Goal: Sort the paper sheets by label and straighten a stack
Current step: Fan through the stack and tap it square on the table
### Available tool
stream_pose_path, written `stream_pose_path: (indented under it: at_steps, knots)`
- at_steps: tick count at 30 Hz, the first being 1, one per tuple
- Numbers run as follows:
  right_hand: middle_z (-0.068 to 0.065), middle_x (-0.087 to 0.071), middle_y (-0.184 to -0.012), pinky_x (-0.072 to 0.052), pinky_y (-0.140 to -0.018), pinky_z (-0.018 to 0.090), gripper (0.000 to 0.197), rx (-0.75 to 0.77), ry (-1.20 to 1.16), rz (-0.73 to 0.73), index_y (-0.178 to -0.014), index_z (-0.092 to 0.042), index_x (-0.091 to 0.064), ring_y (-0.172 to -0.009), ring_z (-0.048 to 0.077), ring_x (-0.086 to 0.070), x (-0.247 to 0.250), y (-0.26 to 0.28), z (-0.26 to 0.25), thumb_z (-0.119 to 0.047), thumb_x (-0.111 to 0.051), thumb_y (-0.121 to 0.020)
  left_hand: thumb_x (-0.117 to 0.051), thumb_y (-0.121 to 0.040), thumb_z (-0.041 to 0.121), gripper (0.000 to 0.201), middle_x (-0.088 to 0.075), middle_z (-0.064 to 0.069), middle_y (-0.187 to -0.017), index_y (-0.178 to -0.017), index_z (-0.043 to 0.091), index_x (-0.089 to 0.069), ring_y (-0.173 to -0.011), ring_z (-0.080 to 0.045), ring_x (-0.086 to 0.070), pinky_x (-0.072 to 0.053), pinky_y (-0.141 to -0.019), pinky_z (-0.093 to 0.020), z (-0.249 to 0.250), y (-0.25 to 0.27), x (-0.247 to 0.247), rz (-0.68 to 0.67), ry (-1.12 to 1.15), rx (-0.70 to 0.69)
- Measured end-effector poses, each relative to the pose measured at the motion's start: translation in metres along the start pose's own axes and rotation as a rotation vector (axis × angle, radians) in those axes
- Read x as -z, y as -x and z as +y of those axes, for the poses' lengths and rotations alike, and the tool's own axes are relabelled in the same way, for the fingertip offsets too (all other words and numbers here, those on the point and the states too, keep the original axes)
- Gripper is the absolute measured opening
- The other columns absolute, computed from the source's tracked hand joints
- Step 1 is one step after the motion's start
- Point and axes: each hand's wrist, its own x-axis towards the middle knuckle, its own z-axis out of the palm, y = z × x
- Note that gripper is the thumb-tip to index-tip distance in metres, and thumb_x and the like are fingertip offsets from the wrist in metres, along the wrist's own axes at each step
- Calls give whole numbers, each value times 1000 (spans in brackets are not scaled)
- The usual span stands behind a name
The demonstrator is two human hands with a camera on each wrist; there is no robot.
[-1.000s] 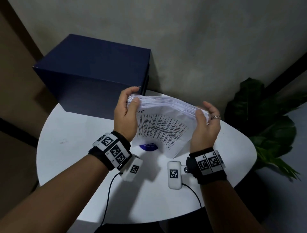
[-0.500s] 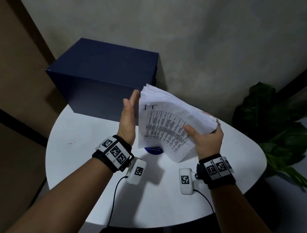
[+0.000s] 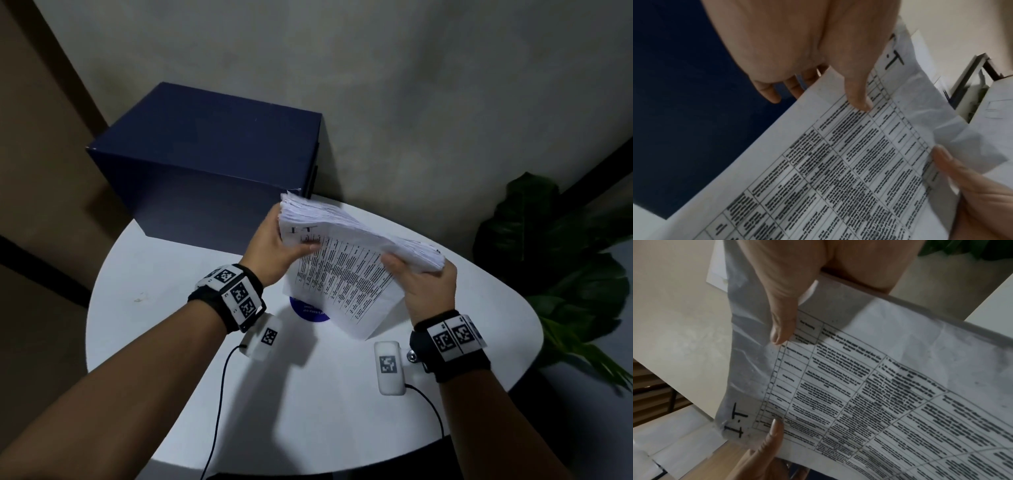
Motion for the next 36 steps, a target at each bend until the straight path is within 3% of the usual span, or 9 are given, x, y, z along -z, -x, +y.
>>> stream_pose_path:
  at_steps: [4,8,14,17,20,22,25,31,36]
  knots:
    - [17,-72,-91,-56,-71,25,32,81,18,4,-96,10,-69,-78,15,-70,5,1,-13,-1,-84,-68,-83,-76,4,35,-77,14,-84,-83,36,-74,-82,-8,-72,-60,-78,-37,20,14,-6,101,73,-133]
    - [-5,-74,-82,-54,-68,20,32,147,-7,63,-93,-7,-68,-76,8,-69,8,15,-15,-13,-86,-67,-74,-84,-3,34,-72,12,-95,-106,20,-62,-89,2,-68,-53,-78,-16,11,34,-14,37,103,-161]
    - [-2,-72,-88,-51,-91,39,16,176,-179,317,-99,-16,-64,-91,22,-66,-1,16,-14,-21,-61,-84,-84,-75,7,52,-69,-2,-114,-118,17,-56,-111,-15,-67,-54,-99,-38,-3,33,-26,-37,173,-54]
    - [21,-62,-121,-43,-106,50,57,117,-358,296,-124,-5,-53,-117,35,-57,3,15,3,-51,-53,-90,-86,-75,13,46,-76,-4,-111,-116,5,-67,-108,-18,-71,-56,-98,-39,-4,26,-26,-36,114,-38]
    - [30,-48,-137,-38,-110,52,109,19,-331,192,-138,1,-40,-126,38,-49,6,21,19,-79,-61,-67,-85,-74,7,38,-78,0,-103,-109,6,-70,-100,-12,-73,-58,-90,-28,-4,22,-24,-37,87,-35]
    - [29,-50,-136,-40,-107,56,115,-14,-319,167,-141,6,-34,-126,37,-51,6,22,22,-74,-68,-66,-83,-75,1,32,-79,9,-96,-101,16,-73,-96,-6,-73,-57,-85,-21,-3,19,-24,-63,79,-46]
    - [8,-55,-130,-47,-98,29,116,-23,-308,116,-141,-2,-35,-116,12,-58,9,13,28,-65,-82,-56,-81,-76,-5,33,-77,19,-85,-91,22,-72,-83,3,-71,-54,-76,-13,-4,14,-24,-90,41,-66]
    - [20,-56,-133,-54,-94,39,100,-61,-112,83,-141,-4,-38,-120,29,-58,21,-6,50,1,-91,-56,-79,-78,5,27,-79,7,-96,-102,16,-73,-96,-7,-73,-56,-84,-20,-2,9,-20,-107,108,-40]
    - [-8,-76,-76,-57,-72,28,31,-69,96,44,-95,-1,-71,-74,5,-72,16,-16,30,3,-84,-67,-81,-79,11,32,-79,5,-93,-109,7,-72,-92,-9,-75,-60,-90,-35,13,7,-25,35,80,-30]
